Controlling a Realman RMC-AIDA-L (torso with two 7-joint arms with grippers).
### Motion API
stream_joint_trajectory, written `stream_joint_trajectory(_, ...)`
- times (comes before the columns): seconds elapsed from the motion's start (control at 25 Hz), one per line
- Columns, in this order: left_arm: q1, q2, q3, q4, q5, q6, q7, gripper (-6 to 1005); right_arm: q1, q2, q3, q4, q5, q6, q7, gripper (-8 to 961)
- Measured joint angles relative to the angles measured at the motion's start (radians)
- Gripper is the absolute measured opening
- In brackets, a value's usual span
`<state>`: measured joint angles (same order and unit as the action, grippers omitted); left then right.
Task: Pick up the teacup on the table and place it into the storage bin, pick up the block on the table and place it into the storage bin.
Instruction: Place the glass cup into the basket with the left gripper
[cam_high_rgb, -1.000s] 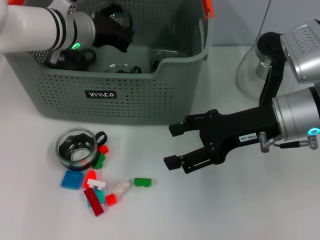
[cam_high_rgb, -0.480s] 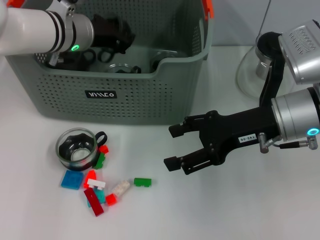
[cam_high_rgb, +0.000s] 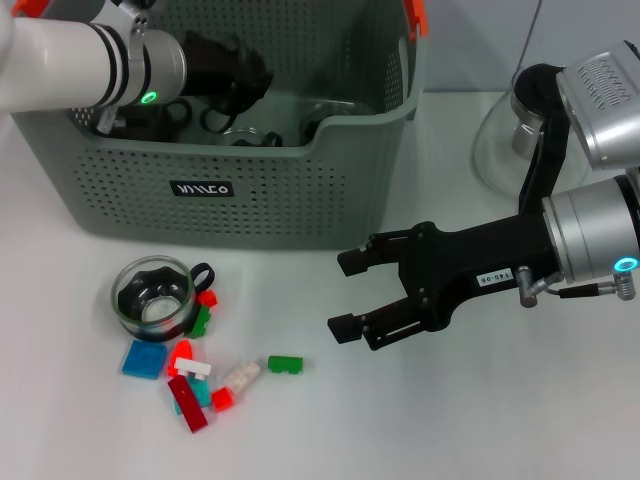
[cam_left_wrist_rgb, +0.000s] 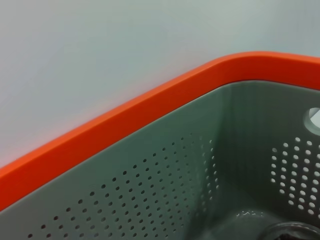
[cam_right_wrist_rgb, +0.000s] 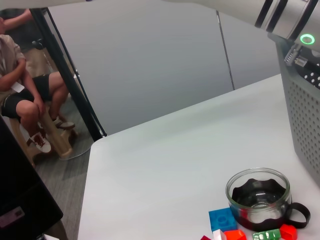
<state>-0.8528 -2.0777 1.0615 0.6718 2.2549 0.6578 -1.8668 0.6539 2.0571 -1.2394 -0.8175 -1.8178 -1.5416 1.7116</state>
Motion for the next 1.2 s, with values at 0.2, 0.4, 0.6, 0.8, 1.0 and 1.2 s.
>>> stream_joint_trajectory(0.2,0.005,0.002,0.0,0.002,0.0,0.004,-0.009,340,-0.001,0.0,0.0,0.0,0.0,0.0,0.001,939)
stream_joint_trajectory(0.4,0.012,0.002,-0.005,0.007,0.0,0.004,-0.015,442,-0.006,0.0,0.0,-0.002,0.0,-0.002,0.001,939)
stream_joint_trajectory(0.6,0.018,0.002,-0.012,0.008,0.0,0.007,-0.026,600,-0.008,0.0,0.0,-0.003,0.0,-0.007,0.002,939)
stream_joint_trajectory(0.8,0.035,0.013,-0.013,0.056,0.0,0.061,-0.086,711,-0.008,0.0,0.0,-0.002,0.0,-0.008,0.002,939)
stream_joint_trajectory(1.0,0.122,0.006,-0.089,0.331,-0.004,0.282,-0.19,809,-0.008,-0.005,0.002,-0.003,0.001,-0.013,0.002,939)
stream_joint_trajectory(1.2,0.207,-0.043,-0.117,0.679,-0.015,0.528,-0.267,878,-0.006,-0.01,0.026,-0.005,0.001,-0.032,0.002,939)
